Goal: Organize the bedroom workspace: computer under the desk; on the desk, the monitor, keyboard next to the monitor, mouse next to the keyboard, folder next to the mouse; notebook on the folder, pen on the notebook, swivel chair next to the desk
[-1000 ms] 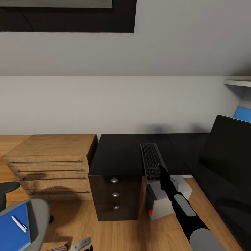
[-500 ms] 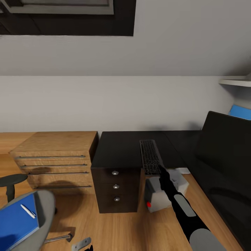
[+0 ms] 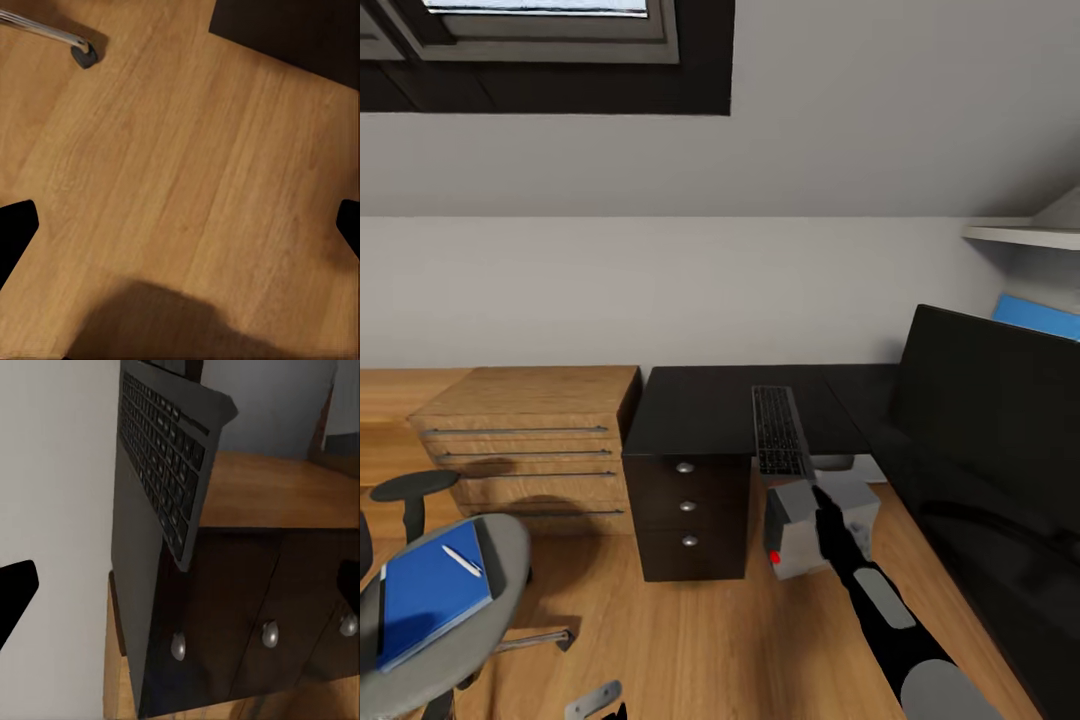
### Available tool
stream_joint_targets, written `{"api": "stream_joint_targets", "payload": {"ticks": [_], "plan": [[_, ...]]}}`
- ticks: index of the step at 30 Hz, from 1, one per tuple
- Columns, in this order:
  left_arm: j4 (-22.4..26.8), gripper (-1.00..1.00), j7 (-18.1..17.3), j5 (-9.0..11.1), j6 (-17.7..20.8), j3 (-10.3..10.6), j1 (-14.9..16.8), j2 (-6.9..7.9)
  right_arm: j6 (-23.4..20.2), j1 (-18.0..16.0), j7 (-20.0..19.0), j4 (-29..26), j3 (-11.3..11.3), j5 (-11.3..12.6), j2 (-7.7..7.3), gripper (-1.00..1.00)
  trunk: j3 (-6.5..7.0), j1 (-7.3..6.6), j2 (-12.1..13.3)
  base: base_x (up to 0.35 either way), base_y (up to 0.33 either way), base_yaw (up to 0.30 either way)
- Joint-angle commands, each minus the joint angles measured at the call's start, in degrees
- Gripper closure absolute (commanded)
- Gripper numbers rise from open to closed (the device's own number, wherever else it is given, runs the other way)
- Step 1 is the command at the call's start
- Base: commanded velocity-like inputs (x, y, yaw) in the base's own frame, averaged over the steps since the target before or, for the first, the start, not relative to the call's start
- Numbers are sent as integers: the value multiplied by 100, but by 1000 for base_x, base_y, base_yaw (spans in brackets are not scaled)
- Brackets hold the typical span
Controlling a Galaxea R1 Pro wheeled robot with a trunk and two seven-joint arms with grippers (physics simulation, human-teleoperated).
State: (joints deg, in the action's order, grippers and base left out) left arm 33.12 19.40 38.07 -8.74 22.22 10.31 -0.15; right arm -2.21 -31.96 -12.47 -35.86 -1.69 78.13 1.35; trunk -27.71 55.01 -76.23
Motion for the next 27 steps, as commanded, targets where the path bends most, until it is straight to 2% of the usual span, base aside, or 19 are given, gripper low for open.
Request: {"api": "stream_joint_targets", "payload": {"ticks": [1,6,9,10,16,18,19,26,27], "plan": [[2,-100,39,61,-39,46,6,6,29,-3,-34,71,-26,-30,32,-100,-6,-2,-3,-43,-60,0],[6,-100,40,61,-44,38,6,9,61,-3,-48,294,-28,-123,86,-100,-6,-2,-3,-21,-29,0],[14,-100,39,61,-48,30,6,12,88,-3,-48,442,-22,-315,94,-100,-6,-2,-3,-7,-10,0],[19,-100,38,57,-48,26,6,13,127,-3,-45,528,-10,-522,100,-100,-6,-2,-3,-4,-5,0],[25,-100,38,59,-48,21,6,16,324,-3,-32,785,4,-1326,114,-100,-6,-2,-3,-2,-3,0],[26,-100,37,60,-48,21,6,19,395,-3,-27,896,7,-1589,124,-100,30,-46,77,0,-1,0],[26,-100,37,60,-48,20,6,24,467,-3,-28,1026,8,-1838,147,-100,48,-68,117,0,0,0],[27,-100,44,60,-48,15,6,30,828,-3,-30,1634,10,-2667,264,-100,174,-221,398,0,0,0],[27,-100,45,61,-48,13,6,31,1006,-3,-32,1846,10,-2899,290,-100,192,-243,438,0,0,0]]}}
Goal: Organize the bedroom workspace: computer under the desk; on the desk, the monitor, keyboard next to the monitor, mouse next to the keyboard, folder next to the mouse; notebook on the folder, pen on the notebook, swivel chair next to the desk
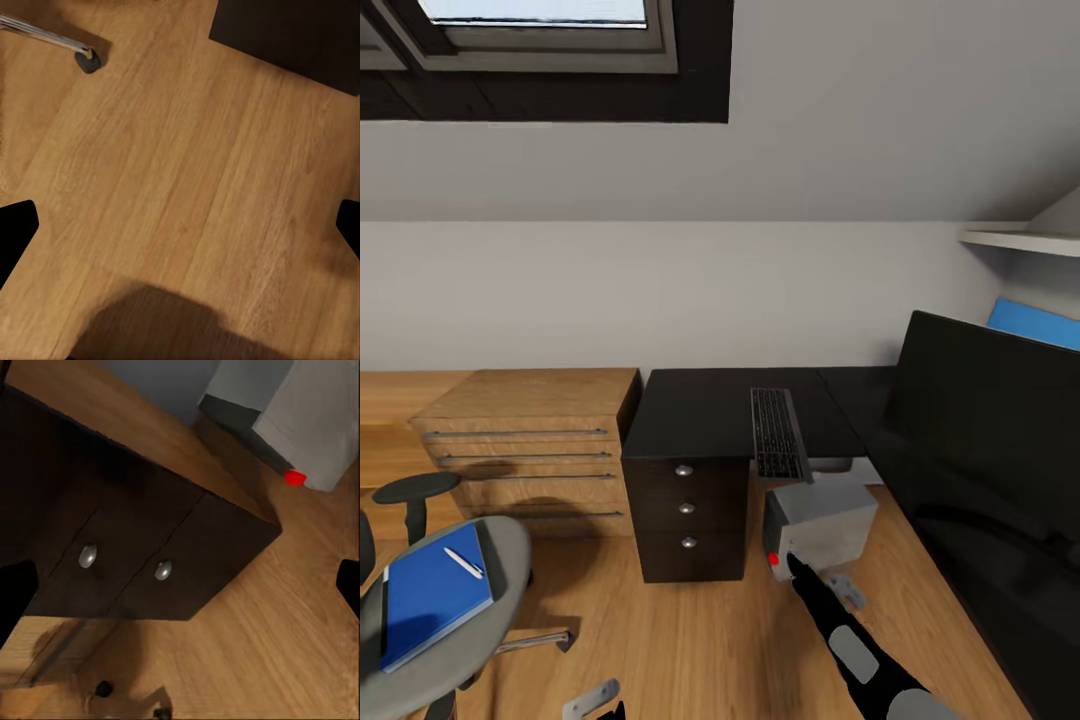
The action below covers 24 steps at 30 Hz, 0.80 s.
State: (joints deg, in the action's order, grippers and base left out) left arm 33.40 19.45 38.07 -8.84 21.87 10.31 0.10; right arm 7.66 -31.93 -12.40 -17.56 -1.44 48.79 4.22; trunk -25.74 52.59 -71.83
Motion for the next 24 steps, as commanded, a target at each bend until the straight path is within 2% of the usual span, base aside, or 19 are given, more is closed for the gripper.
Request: {"api": "stream_joint_targets", "payload": {"ticks": [1,3,5,8,9,12,15,21,24], "plan": [[0,-100,41,61,-39,47,6,7,124,-6,-41,132,-14,-71,13,-100,13,-23,38,0,0,0],[-1,-100,41,61,-39,47,6,7,368,-3,-48,378,-14,-249,27,-100,49,-67,118,0,0,0],[-1,-100,37,61,-38,46,6,7,957,0,-61,902,-14,-458,52,-100,85,-111,199,0,0,0],[0,-100,35,61,-33,49,6,4,1441,5,-69,1287,-14,-531,73,-100,139,-177,319,0,0,0],[0,-100,29,61,-25,51,6,2,1750,9,-79,1490,-14,-562,88,-100,157,-199,359,0,0,0],[-1,-100,21,61,-3,57,6,0,2244,46,-100,1705,-9,-652,103,-100,211,-264,479,0,0,0],[-1,-100,18,61,5,60,6,-1,2535,177,-122,1777,6,-828,108,-100,264,-330,600,0,0,0],[-7,-100,20,77,17,62,6,5,3254,643,-163,1856,18,-1528,125,-100,372,-462,840,0,0,0],[-19,-100,24,87,22,63,6,1,3402,730,-163,1870,20,-1701,158,-100,426,-528,961,0,0,0]]}}
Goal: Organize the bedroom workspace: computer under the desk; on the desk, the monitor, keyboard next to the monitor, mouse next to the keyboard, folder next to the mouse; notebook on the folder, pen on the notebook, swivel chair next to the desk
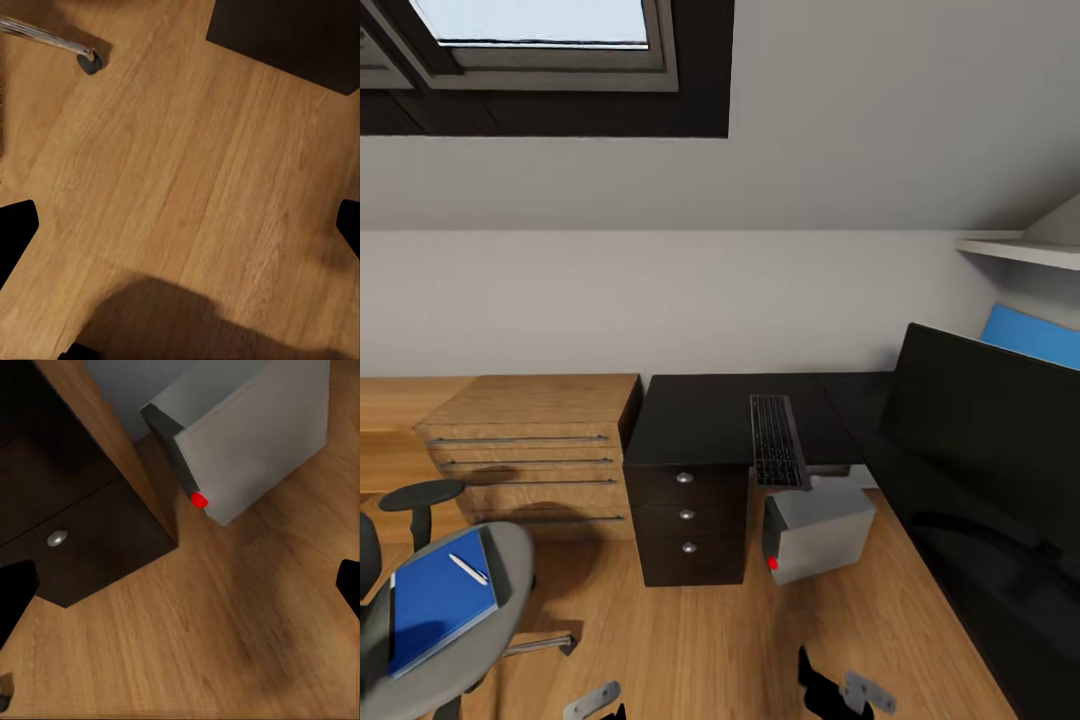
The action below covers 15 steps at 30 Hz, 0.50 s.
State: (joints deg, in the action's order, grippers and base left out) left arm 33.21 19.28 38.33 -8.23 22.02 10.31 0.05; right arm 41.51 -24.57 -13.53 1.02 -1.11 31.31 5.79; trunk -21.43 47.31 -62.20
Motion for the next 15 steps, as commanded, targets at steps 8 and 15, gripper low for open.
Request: {"api": "stream_joint_targets", "payload": {"ticks": [8,15], "plan": [[-28,-100,45,66,-18,52,6,-3,110,98,-39,19,-9,-60,88,-100,138,-176,318,0,0,0],[-33,-100,44,56,-13,70,6,-5,112,125,-22,16,0,-84,130,-100,246,-308,559,0,0,0]]}}
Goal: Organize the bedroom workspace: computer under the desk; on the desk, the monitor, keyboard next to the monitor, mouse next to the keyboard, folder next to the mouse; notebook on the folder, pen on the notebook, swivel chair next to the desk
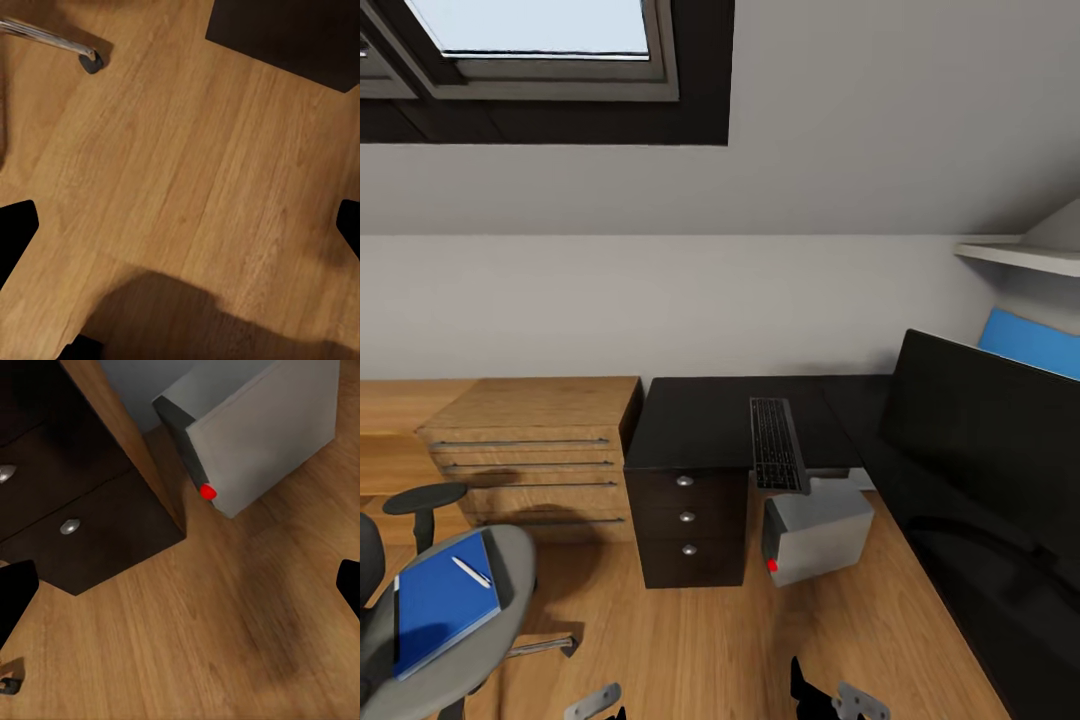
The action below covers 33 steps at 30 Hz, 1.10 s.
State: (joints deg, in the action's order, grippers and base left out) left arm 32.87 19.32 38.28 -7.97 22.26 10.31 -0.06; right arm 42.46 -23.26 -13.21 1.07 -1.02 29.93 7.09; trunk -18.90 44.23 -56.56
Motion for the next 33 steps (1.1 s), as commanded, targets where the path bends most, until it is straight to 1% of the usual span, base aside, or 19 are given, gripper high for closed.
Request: {"api": "stream_joint_targets", "payload": {"ticks": [1,10,15,26,33], "plan": [[0,-100,41,60,-38,48,6,6,17,-6,-53,11,-10,52,3,-100,-7,0,-5,0,0,0],[8,-100,53,39,-70,43,6,11,20,-3,-49,7,-21,51,2,-100,-7,0,-5,0,0,2],[9,-100,54,42,-65,42,6,8,25,-3,-36,1,-21,49,3,-100,10,0,-5,-70,0,105],[9,-100,54,39,-64,42,6,6,26,-3,-33,-2,-21,48,3,-100,68,0,-5,-287,0,186],[9,-100,54,39,-64,44,6,6,26,-3,-33,-2,-21,47,3,-100,75,0,-5,-333,0,223]]}}
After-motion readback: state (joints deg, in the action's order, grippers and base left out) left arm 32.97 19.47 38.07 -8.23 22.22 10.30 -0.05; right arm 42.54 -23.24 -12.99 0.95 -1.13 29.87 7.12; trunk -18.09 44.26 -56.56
